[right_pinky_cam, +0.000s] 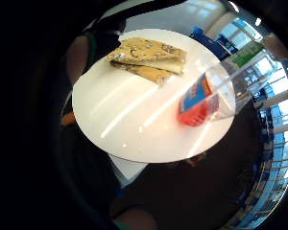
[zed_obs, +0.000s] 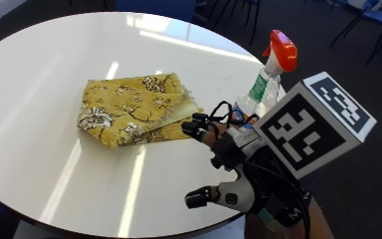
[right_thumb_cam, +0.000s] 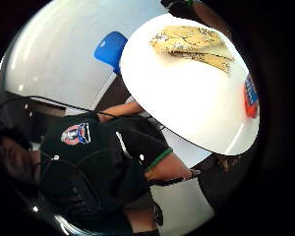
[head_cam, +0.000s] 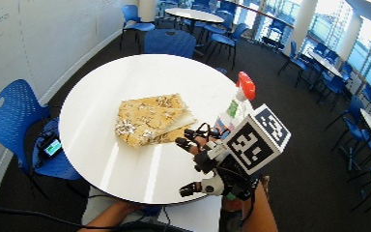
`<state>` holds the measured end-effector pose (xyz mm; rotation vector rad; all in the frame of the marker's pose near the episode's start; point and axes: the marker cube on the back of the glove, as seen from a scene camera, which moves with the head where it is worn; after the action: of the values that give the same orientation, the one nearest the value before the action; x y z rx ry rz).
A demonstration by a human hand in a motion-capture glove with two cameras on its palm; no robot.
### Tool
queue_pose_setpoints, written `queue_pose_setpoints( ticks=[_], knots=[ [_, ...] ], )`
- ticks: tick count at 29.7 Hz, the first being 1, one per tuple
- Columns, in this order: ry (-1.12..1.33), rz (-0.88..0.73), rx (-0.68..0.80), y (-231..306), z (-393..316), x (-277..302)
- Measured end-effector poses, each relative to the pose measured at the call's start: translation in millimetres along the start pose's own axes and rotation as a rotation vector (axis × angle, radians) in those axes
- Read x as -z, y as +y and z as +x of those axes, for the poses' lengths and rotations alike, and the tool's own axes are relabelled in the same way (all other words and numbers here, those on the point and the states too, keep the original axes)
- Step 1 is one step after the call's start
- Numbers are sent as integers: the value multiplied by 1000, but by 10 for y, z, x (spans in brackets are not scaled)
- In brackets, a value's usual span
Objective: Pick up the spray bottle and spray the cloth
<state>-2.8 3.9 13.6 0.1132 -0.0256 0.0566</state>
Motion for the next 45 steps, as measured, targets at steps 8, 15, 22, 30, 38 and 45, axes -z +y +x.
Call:
queue_pose_setpoints(
  ticks=[8,15,22,30,38,45],
  knots=[
    [-38,326,-166,37,255,189],
    [-395,486,-292,70,512,308],
    [-623,728,-490,107,849,453],
    [-583,793,-623,51,1259,404],
    [-743,660,-667,-226,1438,183],
    [-781,576,-699,-349,1483,70]
  ],
)
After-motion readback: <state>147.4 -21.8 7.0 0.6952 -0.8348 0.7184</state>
